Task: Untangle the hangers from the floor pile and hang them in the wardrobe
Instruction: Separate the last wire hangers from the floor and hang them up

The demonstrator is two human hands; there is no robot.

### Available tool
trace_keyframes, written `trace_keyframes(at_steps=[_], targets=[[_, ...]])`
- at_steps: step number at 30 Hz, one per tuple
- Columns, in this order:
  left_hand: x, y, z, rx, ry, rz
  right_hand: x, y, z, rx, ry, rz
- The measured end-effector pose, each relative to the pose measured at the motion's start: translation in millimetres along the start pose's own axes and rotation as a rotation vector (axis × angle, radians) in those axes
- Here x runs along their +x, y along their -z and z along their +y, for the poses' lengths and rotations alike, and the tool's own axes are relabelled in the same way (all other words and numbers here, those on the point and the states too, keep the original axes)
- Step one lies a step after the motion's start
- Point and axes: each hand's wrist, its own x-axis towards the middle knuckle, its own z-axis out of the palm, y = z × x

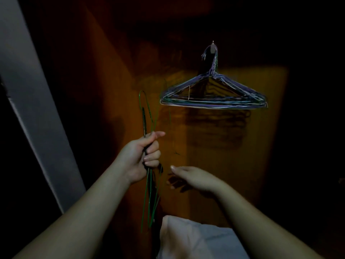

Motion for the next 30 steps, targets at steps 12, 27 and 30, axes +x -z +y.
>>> trace_keyframes(at_steps=[12, 27, 30], targets=[[-22.9, 29.0, -24.0, 0.122, -0.108, 0.128, -2.8, -72.3, 19.1, 0.776, 0.119, 0.383], [-37.2, 39.8, -53.3, 0.123, -0.204, 0.233, -27.3, -72.4, 10.8, 0.242, 0.106, 0.673], [-37.3, 41.6, -57.0, 0.115, -0.207, 0.266, -28.9, -72.3, 11.6, -0.008, 0.073, 0.773]])
